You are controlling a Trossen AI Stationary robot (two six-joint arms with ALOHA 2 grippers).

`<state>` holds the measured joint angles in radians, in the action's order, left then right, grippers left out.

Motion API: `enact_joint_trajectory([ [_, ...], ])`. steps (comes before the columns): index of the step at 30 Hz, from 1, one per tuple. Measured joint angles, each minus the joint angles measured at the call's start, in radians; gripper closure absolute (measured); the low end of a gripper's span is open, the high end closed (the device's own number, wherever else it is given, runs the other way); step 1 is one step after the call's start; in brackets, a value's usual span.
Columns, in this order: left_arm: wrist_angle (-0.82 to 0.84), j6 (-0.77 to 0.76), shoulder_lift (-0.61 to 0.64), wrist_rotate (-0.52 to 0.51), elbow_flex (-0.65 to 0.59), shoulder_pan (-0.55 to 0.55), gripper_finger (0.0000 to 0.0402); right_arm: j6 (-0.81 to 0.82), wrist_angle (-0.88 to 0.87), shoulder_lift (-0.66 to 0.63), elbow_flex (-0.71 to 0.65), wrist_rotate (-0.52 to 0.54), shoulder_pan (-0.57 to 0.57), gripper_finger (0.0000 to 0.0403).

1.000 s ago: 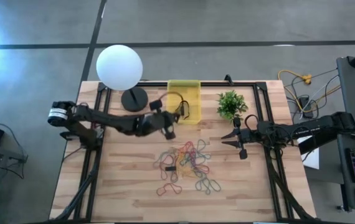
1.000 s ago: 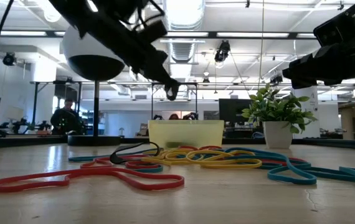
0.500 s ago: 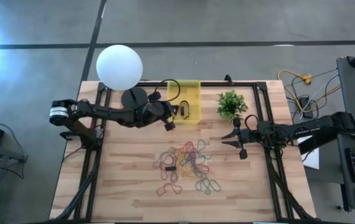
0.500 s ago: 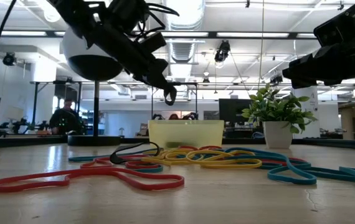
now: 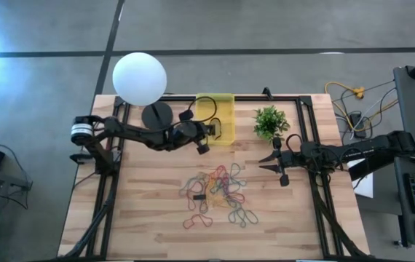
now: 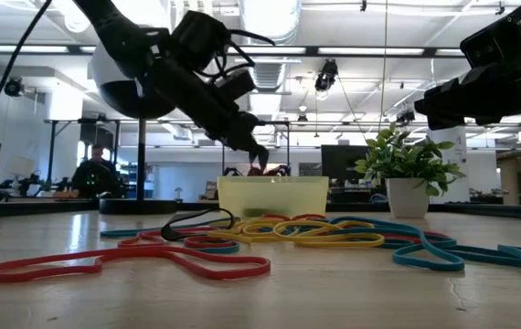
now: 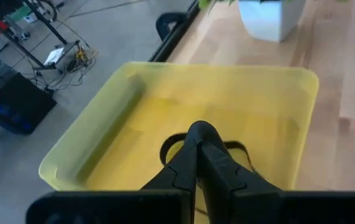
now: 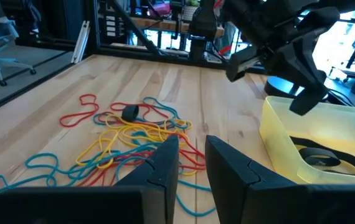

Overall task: Pick and place rubber bands into bin
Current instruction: Put the black rubber band into the yellow bin

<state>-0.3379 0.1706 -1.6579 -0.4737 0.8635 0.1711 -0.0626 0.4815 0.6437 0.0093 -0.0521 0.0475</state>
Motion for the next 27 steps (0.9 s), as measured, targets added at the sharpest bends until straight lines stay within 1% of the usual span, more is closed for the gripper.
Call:
enact_joint_trajectory([
  [8,-0.027,-0.007,-0.006,-0.002,0.006,0.004,0.0396,0.000,-0.006,0.000,0.000,0.000,0.000,0.0335],
  [10,-0.029,-0.007,-0.004,0.004,0.009,0.005,0.0384,-0.001,-0.006,0.000,0.000,0.000,0.000,0.0335],
  [16,-0.028,-0.008,-0.004,0.005,0.010,0.006,0.0325,-0.001,-0.006,0.000,0.000,0.001,0.000,0.0335],
  [19,-0.027,-0.007,-0.002,0.005,0.010,0.006,0.0302,-0.001,-0.006,0.000,0.000,0.001,0.000,0.0335],
  [23,-0.027,-0.007,0.004,0.005,0.010,0.006,0.0288,-0.001,-0.006,0.000,0.000,0.001,0.000,0.0335],
  [26,-0.009,-0.007,0.009,0.006,0.010,0.003,0.0286,-0.001,-0.006,0.000,0.000,0.001,0.000,0.0335],
  [27,0.012,-0.008,0.015,0.021,0.010,-0.002,0.0286,-0.001,-0.007,0.000,0.000,0.002,0.000,0.0335],
])
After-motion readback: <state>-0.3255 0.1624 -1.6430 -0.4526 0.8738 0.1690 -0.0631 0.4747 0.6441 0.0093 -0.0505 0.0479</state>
